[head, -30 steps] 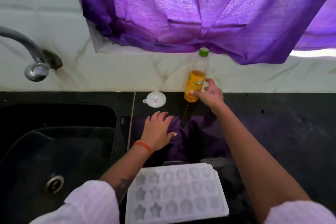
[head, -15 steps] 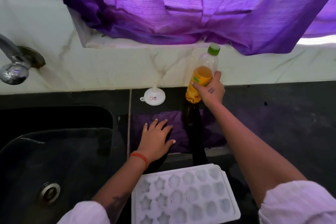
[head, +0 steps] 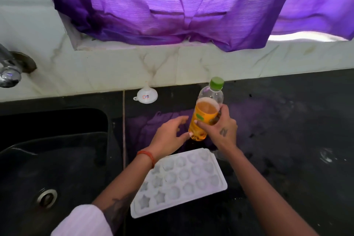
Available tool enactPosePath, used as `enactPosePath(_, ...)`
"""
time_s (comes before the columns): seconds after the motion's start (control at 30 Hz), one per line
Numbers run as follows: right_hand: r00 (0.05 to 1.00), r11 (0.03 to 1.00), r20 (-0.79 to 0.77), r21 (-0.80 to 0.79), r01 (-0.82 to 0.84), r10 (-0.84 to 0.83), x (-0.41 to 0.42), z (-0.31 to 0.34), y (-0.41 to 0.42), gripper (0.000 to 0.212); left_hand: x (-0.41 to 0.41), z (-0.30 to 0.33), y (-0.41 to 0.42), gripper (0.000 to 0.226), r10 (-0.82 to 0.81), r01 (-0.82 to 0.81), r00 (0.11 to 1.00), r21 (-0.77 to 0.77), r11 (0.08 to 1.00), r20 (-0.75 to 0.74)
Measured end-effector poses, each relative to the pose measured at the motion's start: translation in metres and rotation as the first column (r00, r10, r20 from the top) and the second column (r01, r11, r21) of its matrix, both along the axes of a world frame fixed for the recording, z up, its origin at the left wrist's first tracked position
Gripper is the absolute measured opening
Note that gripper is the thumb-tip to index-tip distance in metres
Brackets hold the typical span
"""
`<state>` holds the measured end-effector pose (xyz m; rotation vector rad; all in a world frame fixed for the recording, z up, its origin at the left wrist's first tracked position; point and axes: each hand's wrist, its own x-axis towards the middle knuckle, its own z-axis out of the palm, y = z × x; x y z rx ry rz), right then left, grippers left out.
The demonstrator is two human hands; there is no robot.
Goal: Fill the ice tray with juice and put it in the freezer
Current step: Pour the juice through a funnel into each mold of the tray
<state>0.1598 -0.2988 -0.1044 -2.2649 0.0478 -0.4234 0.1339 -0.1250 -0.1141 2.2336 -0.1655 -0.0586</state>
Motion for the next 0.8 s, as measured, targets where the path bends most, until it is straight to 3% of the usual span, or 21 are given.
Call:
enactPosePath(0.1, 0.992, 0.994, -0.072, 0.040, -0.098, 0.100, -0.004, 0.005, -0.002, 0.065, 0.007, 0.010, -0.019, 0.093, -0.058, 0.052, 0.998, -0.173, 0.984, -0.029)
enactPosePath(0.2, 0.925, 0.959, -0.265, 0.146, -0.242, 0.273, 0.003, 0.022, -0.016, 0.060, 0.015, 0.017, -0.034, 0.102, -0.080, 0.052, 0.995, -0.372, 0.927, -0.059)
enactPosePath(0.27, 0.868, 0.937, -0.357, 0.195, -0.292, 0.345, 0.009, 0.039, -0.027, 0.053, 0.019, 0.016, -0.042, 0.105, -0.063, 0.041, 0.997, -0.396, 0.917, -0.042)
enactPosePath(0.4, 0.941, 0.948, -0.193, 0.213, -0.238, 0.279, 0.018, 0.081, -0.032, 0.030, 0.024, 0.019, -0.060, 0.100, 0.111, -0.081, 0.992, -0.365, 0.927, 0.061)
enactPosePath(0.47, 0.964, 0.963, -0.070, 0.100, -0.250, 0.258, 0.023, 0.101, -0.026, 0.028, 0.026, 0.021, -0.067, 0.087, 0.209, -0.163, 0.972, -0.334, 0.928, 0.107)
enactPosePath(0.53, 0.963, 0.952, 0.020, -0.156, -0.263, 0.270, 0.028, 0.116, -0.018, 0.037, 0.027, 0.020, -0.069, 0.079, 0.247, -0.200, 0.959, -0.282, 0.938, 0.139)
enactPosePath(0.63, 0.943, 0.829, -0.015, -0.471, -0.301, 0.334, 0.035, 0.131, -0.008, 0.049, 0.029, 0.018, -0.066, 0.074, 0.256, -0.217, 0.953, -0.223, 0.950, 0.163)
enactPosePath(0.8, 0.883, 0.583, -0.003, -0.750, -0.313, 0.470, 0.037, 0.137, 0.000, 0.041, 0.029, 0.021, -0.062, 0.068, 0.241, -0.207, 0.957, -0.199, 0.958, 0.162)
